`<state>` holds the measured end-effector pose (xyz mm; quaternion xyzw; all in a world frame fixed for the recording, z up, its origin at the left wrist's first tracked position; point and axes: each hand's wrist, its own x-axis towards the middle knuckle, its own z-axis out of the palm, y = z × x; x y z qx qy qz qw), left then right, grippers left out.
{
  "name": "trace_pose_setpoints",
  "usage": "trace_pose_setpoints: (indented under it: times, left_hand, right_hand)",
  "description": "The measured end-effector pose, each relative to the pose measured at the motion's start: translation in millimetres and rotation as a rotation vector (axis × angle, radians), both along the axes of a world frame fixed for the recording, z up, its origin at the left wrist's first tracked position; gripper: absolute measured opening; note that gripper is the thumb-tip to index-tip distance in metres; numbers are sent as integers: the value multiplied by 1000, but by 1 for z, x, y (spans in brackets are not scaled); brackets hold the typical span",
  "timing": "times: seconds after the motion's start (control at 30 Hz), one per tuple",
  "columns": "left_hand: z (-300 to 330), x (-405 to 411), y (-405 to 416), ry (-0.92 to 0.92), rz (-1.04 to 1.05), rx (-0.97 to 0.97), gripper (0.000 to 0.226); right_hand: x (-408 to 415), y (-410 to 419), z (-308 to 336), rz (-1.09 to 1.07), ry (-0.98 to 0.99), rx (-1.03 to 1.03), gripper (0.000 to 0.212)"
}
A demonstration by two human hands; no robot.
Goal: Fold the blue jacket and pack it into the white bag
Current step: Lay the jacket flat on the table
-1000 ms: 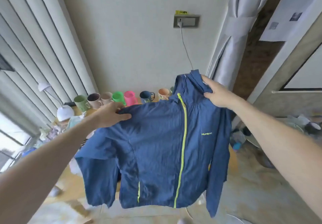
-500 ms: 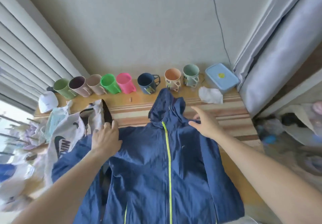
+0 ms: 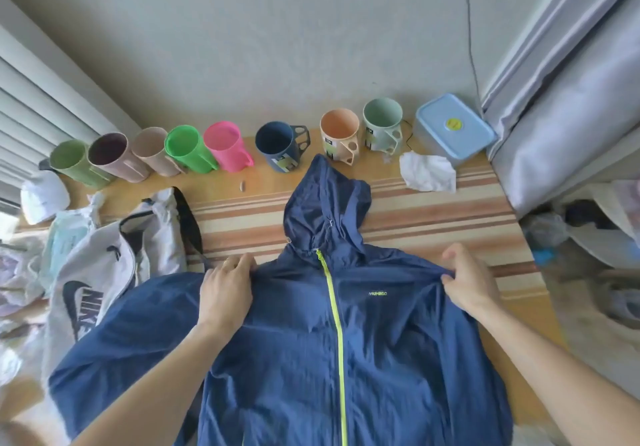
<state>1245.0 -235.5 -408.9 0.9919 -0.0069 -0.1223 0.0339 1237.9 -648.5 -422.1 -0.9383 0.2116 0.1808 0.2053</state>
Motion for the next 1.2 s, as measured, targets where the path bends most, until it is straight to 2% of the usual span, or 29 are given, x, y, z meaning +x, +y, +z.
trace_pose_setpoints:
  times: [0.1,0.17,0.27,0.33,0.4,0.47,0.53,0.57,0.6,0.67,0.73,0.8,0.87,0.93,1.0,1.07,1.1,1.13,1.2]
  left_hand:
    - [-10,1,-9,-52,10,10,21]
    - [-8,16,-21,20,147,-124,35]
    - [7,63,-43,102,529,-555,57]
    - [8,99,-57,154,662,-708,68]
    - [5,124,-70,194,766,-803,72]
    - [-1,138,-78,212,875,-939,51]
    - [1,138,-79,263,951,-1125,11]
    - [6,134,-76,268,989,-1216,7]
    - [13,128,-71,255,1008,-1297,15]
    - [35,117,-58,188,946,-1466,31]
    - [63,98,-47,132,715,-1557,36]
    - [87,74,-33,54,388,-1476,31]
    - [95,49,-15,8,84,-1281,31]
    - [84,25,6,-33,-184,-986,34]
    - [54,4,25,-45,-414,-580,39]
    - [28,-11,34,65,-472,-263,46]
    - [20,-17,35,106,-441,-188,50]
    - [15,-20,33,107,-385,-181,51]
    - [12,-18,27,-15,-240,-249,43]
  right_hand:
    - [21,3,10,-8,70,-50,39]
    - [41,15,19,19,113,-18,55]
    - [82,51,39,-163,-13,339,65]
    - [111,83,44,-320,-6,582,74]
    - [136,109,36,-394,23,702,71]
    - [151,124,17,-467,-4,767,52]
    - [154,124,6,-523,-28,792,35]
    - [150,122,8,-524,-40,811,26]
    - [143,117,14,-503,-66,839,18]
    - [129,105,33,-409,-200,893,27]
    - [107,91,64,-276,-373,964,36]
    - [81,78,89,-3,-541,954,49]
    - [48,68,101,337,-595,829,58]
    - [11,61,94,593,-512,650,59]
    - [-20,54,71,777,-321,459,60]
    - [-40,47,43,857,-83,341,64]
    - [-43,43,35,829,-31,314,66]
    - [-41,40,30,761,-53,302,64]
    - [-30,34,29,565,-196,252,50]
